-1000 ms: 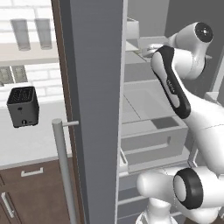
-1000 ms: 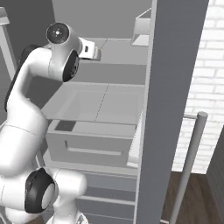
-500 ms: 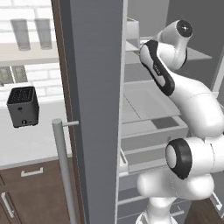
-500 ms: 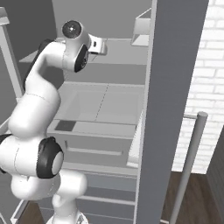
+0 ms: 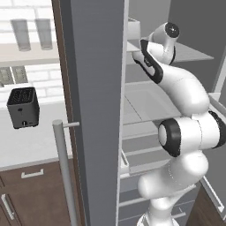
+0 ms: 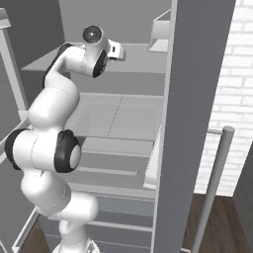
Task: Place one garlic and one steak in each tupperware on the nearby counter, to pack two identical lunches.
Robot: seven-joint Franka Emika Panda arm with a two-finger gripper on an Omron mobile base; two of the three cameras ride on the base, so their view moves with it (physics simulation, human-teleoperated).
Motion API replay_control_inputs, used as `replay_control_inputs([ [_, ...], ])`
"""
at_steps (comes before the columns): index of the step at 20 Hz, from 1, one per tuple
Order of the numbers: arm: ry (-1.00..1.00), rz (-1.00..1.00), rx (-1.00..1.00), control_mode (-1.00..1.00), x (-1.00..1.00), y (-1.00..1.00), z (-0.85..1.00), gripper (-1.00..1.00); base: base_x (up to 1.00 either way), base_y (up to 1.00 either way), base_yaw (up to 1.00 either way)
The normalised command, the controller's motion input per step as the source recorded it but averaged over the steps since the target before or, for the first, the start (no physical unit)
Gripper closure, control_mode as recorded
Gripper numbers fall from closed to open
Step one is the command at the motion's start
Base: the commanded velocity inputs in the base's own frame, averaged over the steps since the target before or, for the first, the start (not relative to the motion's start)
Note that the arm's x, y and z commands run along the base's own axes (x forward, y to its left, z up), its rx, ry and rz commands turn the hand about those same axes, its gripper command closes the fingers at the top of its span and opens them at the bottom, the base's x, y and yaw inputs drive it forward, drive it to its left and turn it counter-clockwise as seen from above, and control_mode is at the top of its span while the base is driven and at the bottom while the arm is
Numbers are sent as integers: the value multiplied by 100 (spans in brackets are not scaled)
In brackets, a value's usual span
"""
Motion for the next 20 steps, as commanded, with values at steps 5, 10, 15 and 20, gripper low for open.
replay_control_inputs([
  [5, 0, 0, 0, -100, 65, 0, -22, -100, 0, 0, 0],
  [10, 3, 0, 0, -100, 67, 4, -16, -100, 0, 0, 0],
  [15, 3, -4, -4, -100, 29, 13, -26, -100, 0, 0, 0],
  [20, 1, -3, -5, -100, 11, 11, -37, 100, 0, 0, 0],
])
